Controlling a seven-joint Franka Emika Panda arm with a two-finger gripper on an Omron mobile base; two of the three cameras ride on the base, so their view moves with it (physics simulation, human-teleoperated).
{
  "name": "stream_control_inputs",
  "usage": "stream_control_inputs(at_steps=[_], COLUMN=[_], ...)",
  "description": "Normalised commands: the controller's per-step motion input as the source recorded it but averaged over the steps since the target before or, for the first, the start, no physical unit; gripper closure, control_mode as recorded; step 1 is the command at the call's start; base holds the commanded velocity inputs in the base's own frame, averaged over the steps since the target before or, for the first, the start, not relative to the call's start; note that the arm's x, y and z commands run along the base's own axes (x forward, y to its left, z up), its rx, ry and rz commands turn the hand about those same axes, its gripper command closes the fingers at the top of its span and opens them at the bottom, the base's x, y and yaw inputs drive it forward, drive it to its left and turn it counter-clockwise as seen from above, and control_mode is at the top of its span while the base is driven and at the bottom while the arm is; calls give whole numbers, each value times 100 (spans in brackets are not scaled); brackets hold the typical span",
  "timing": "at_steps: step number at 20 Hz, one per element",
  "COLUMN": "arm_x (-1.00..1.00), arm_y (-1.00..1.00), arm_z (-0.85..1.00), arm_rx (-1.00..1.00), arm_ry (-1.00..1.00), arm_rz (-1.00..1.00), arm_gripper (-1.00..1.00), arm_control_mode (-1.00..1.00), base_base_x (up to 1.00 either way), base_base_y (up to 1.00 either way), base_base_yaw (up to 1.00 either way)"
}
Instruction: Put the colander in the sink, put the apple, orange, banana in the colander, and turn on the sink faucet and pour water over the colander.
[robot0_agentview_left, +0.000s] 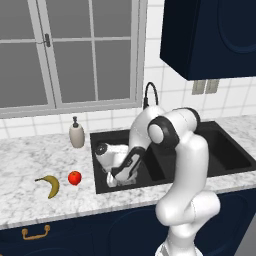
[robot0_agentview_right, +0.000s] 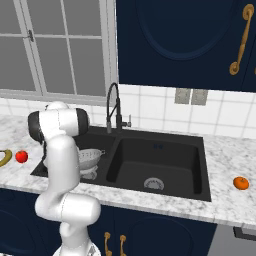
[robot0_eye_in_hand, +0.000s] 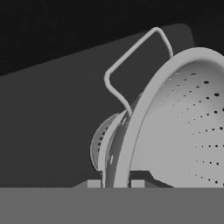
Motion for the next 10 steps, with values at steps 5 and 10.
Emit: stream_control_inputs(at_steps=[5, 10], arm_x=[41, 37], arm_y=[0, 0], arm_z=[-31, -29], arm_rx=[0, 0], arm_ry=[-1, -1], arm_rz=[-2, -2], arm_gripper=[100, 100], arm_control_mode=[-100, -100], base_base_x=[0, 0], base_base_y=[0, 0], base_base_yaw=[0, 0])
